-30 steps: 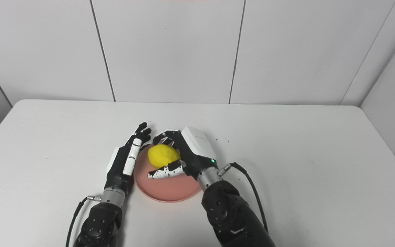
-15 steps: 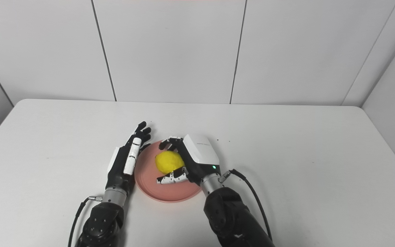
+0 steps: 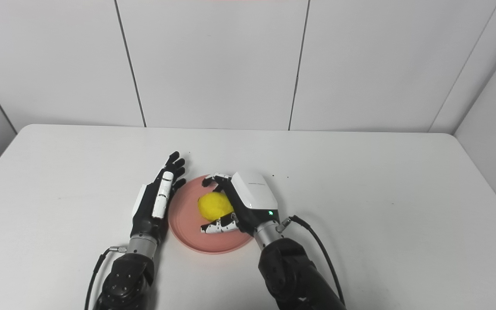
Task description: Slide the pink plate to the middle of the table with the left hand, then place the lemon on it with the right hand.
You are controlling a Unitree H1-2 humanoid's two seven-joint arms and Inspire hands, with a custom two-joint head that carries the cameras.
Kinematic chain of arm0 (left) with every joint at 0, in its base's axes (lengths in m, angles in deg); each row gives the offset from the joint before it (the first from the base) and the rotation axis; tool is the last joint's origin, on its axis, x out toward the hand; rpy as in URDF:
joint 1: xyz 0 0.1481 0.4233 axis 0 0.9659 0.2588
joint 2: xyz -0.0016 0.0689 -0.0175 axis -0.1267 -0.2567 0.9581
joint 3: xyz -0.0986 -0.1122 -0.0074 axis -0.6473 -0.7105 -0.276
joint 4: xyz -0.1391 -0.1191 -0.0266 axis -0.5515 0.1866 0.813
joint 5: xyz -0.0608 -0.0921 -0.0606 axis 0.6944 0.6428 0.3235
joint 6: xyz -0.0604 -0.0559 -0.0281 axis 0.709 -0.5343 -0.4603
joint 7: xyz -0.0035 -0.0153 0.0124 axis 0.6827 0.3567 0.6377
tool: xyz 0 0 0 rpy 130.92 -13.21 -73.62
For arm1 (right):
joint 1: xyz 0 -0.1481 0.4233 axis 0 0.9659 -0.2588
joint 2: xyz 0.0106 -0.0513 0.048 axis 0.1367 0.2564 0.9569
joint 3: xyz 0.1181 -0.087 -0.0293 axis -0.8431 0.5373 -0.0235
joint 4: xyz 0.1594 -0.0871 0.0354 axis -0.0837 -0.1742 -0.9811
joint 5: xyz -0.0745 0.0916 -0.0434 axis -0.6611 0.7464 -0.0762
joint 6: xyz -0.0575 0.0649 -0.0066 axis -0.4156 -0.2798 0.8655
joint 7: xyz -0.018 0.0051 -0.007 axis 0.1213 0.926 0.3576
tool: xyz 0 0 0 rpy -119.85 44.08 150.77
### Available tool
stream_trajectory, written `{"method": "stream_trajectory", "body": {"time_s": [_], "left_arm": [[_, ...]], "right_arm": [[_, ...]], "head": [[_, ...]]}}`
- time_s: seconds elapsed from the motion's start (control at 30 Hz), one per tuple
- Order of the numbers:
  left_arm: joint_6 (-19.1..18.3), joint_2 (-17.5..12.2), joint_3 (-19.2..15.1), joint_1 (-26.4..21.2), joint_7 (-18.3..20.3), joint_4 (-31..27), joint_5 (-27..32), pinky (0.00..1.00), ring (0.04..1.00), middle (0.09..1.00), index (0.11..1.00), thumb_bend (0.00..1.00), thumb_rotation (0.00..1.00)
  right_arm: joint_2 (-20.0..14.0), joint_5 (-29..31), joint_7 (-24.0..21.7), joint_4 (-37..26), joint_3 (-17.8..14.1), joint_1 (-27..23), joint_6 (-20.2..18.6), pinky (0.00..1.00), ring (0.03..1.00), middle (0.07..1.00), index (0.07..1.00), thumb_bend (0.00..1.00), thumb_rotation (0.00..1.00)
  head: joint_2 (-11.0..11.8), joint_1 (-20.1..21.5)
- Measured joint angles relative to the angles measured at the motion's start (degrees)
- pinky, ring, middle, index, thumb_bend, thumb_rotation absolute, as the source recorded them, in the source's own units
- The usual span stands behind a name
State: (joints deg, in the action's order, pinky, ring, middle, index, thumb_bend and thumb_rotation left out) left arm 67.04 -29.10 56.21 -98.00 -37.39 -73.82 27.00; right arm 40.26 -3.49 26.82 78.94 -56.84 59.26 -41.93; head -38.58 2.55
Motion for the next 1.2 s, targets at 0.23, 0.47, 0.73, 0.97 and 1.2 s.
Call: {"method": "stream_trajectory", "body": {"time_s": [0.23, 0.47, 0.73, 0.97, 1.2], "left_arm": [[0.0, -0.3, -0.2, 0.0, 0.5, 0.0, 0.6, 0.94, 0.955, 0.963, 0.949, 0.46, 1.0], [0.0, -1.5, 0.2, -0.1, 0.9, 0.0, 0.4, 0.95, 0.957, 0.963, 0.952, 0.47, 1.0], [-0.6, -1.7, 0.0, -0.1, 0.9, -0.3, 0.6, 0.96, 0.944, 0.953, 0.95, 0.47, 1.0], [-0.7, -1.8, -0.2, -0.1, 0.9, -0.3, 0.8, 0.93, 0.923, 0.935, 0.933, 0.47, 1.0], [-0.7, -1.9, -0.4, -0.3, 0.9, -0.1, 0.8, 0.93, 0.924, 0.929, 0.926, 0.49, 1.0]], "right_arm": [[0.2, 1.8, 0.8, -1.8, -0.3, 1.6, 2.7, 0.96, 0.957, 0.958, 0.909, 0.68, 0.59], [2.5, 7.3, 5.0, -1.5, -3.8, 3.5, 9.5, 0.99, 0.995, 0.997, 0.965, 0.71, 0.77], [6.2, 16.0, 10.2, 0.0, -11.0, 5.0, 16.9, 0.99, 1.0, 1.0, 1.0, 0.71, 0.96], [7.9, 26.4, 10.2, 1.0, -17.3, 6.8, 18.7, 1.0, 0.998, 0.997, 0.984, 0.66, 1.0], [8.5, 33.0, 8.9, 1.7, -20.4, 7.1, 20.2, 1.0, 1.0, 1.0, 0.996, 0.71, 0.98]], "head": [[0.1, 0.6], [0.0, 1.1], [-0.1, 1.2], [-0.3, 1.4], [0.3, 1.8]]}}
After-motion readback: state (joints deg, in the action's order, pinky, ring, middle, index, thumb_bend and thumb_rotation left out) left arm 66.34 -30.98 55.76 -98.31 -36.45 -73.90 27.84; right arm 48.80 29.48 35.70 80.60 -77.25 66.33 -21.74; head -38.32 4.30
